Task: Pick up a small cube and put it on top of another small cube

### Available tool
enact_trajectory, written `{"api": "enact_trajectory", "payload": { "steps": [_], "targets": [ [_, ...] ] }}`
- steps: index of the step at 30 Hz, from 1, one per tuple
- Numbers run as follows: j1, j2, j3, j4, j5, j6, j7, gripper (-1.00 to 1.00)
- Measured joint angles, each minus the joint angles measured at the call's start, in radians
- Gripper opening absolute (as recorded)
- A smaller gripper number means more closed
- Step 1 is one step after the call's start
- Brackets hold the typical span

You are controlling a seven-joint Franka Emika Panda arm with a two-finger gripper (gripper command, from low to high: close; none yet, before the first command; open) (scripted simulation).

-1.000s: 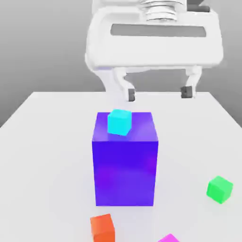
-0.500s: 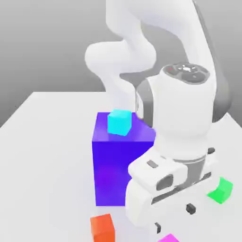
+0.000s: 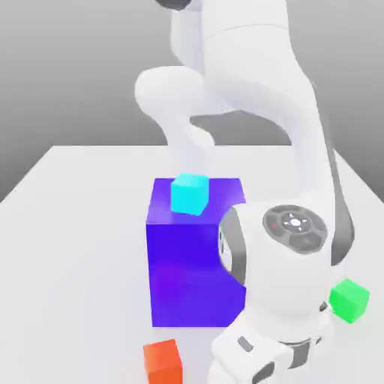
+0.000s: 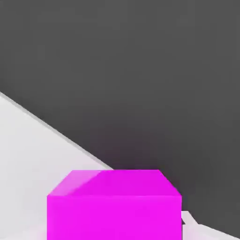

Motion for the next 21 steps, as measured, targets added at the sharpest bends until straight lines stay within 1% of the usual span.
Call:
{"api": "enact_trajectory", "payload": {
  "steps": [2, 12, 21],
  "targets": [
    [0.004, -0.053, 0.004, -0.016, 0.011, -0.039, 0.014, -1.0],
    [0.107, -0.146, 0.041, -0.105, 0.125, -0.053, 0.307, -1.0],
    [0.211, -0.238, 0.062, -0.186, 0.162, -0.056, 0.626, -1.0]
  ]
}}
